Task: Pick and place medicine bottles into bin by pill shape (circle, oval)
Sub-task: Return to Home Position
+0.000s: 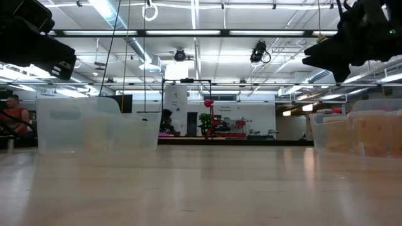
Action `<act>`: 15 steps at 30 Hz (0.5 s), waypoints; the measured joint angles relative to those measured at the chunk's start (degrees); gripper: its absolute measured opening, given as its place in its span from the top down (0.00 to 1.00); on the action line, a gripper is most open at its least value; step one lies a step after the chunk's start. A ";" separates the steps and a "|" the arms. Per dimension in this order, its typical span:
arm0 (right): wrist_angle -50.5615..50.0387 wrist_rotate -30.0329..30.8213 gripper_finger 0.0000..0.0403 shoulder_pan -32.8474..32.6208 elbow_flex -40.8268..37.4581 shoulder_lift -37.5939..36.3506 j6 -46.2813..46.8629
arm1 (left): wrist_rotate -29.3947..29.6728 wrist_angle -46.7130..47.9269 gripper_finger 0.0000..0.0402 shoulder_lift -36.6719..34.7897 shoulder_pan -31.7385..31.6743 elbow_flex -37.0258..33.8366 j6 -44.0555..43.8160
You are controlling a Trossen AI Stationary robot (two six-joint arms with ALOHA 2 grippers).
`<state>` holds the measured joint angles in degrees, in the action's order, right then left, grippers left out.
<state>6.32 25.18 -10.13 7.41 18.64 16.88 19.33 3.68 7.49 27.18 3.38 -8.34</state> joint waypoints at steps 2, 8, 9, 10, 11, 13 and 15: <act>1.45 -0.21 0.66 0.00 -1.70 -1.11 -0.01 | 0.00 0.00 0.90 0.02 0.02 0.00 0.00; 5.25 -0.43 0.71 0.00 -6.10 -2.58 0.39 | 0.00 0.00 0.92 0.02 0.00 0.00 0.00; 6.47 -0.43 0.72 0.00 -6.83 -2.62 0.76 | 0.00 0.00 0.93 0.02 0.00 0.00 0.00; 6.27 -0.43 0.73 0.00 -7.05 -2.60 0.91 | 0.00 0.00 0.93 0.02 0.01 0.00 0.00; 6.20 -0.67 0.73 0.00 -7.05 -2.53 1.09 | 0.00 0.00 0.93 0.00 0.00 0.00 0.00; 7.32 -1.97 0.74 -0.02 -7.03 -2.52 0.93 | -0.02 0.00 0.93 0.00 0.00 0.00 0.00; 9.99 -3.93 0.75 -0.02 -7.03 -2.52 -0.28 | 0.00 0.00 0.92 0.00 0.00 0.00 -0.01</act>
<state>16.31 21.25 -10.15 0.38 16.11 16.60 19.33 3.68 7.49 27.18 3.38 -8.35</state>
